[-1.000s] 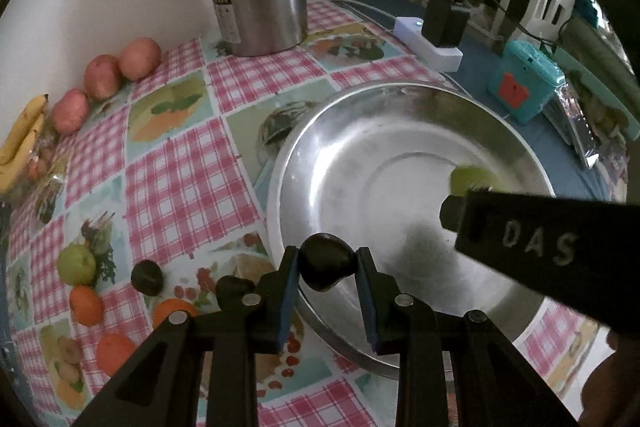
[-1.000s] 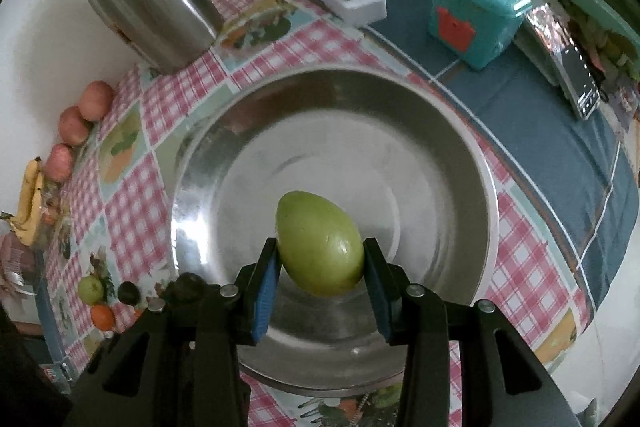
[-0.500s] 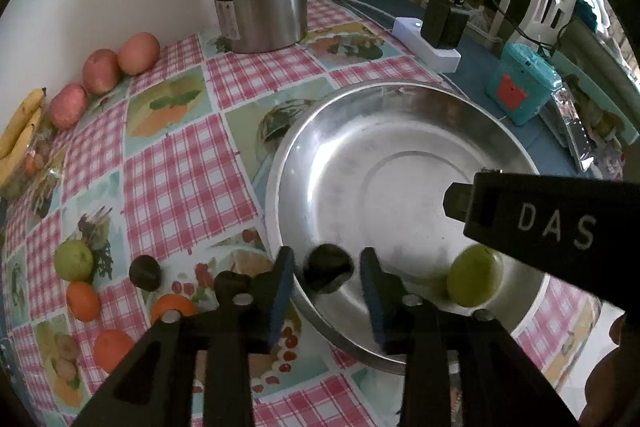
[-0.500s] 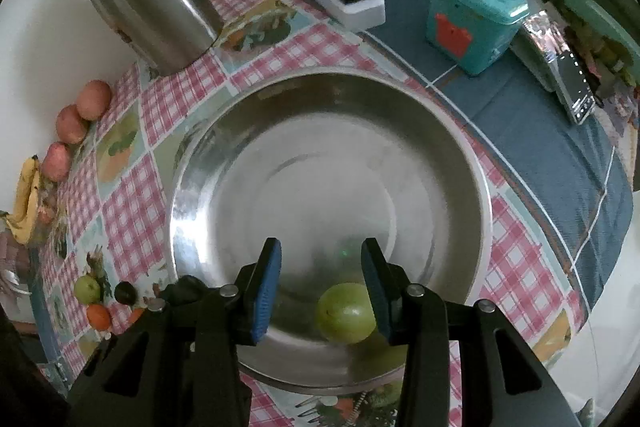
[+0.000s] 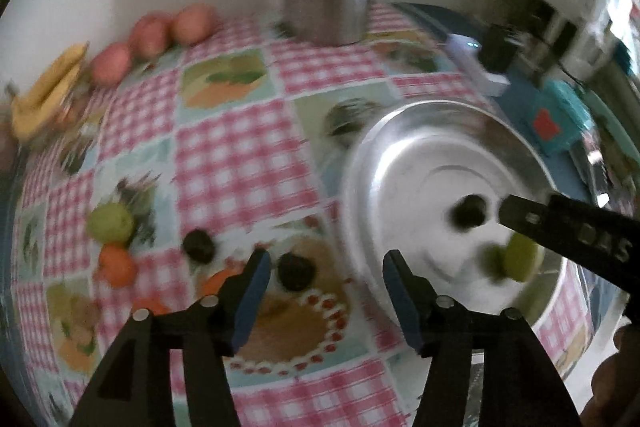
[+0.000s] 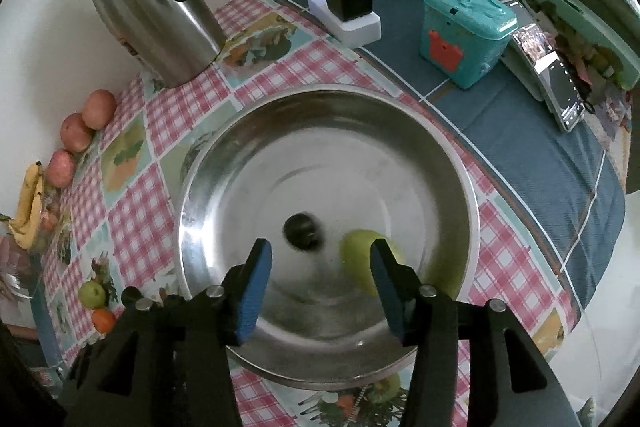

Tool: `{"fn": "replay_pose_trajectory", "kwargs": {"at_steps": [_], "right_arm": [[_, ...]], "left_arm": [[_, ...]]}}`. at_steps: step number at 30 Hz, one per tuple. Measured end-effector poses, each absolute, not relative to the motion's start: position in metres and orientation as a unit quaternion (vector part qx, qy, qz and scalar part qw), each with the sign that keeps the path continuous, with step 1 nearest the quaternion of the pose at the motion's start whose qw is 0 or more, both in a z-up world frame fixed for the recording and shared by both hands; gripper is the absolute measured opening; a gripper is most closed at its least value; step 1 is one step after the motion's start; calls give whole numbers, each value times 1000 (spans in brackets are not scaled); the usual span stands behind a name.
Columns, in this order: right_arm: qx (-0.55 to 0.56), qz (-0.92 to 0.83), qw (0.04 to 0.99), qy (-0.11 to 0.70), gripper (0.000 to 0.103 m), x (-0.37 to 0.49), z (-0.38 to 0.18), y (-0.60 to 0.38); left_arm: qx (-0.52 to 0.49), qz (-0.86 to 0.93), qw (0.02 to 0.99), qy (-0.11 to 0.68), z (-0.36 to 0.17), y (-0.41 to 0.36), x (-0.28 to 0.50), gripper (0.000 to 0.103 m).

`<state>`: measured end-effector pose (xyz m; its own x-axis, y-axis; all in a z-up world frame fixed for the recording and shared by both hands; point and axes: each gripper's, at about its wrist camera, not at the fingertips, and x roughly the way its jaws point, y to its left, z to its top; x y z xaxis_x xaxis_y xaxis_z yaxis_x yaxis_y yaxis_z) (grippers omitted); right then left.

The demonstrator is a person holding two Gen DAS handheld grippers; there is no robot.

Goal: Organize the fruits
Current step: 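Open the left tool over the steel basin to drop the black plum, then move the right tool back and grasp another black plum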

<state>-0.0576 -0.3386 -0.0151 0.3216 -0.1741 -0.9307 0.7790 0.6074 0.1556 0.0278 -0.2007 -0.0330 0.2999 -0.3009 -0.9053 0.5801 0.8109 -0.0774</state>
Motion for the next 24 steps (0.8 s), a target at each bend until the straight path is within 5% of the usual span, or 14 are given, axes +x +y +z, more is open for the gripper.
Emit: {"fn": "replay_pose_trajectory", "kwargs": {"at_steps": [7, 19, 24], "right_arm": [[296, -302, 754, 502, 56, -51, -18, -330], [256, -268, 769, 521, 57, -35, -17, -301], [250, -255, 771, 527, 66, -31, -18, -294]], "left_arm": [[66, -186, 791, 579, -40, -146, 57, 64], [-44, -113, 805, 581, -27, -62, 91, 85], [-66, -82, 807, 581, -29, -35, 99, 96]]}}
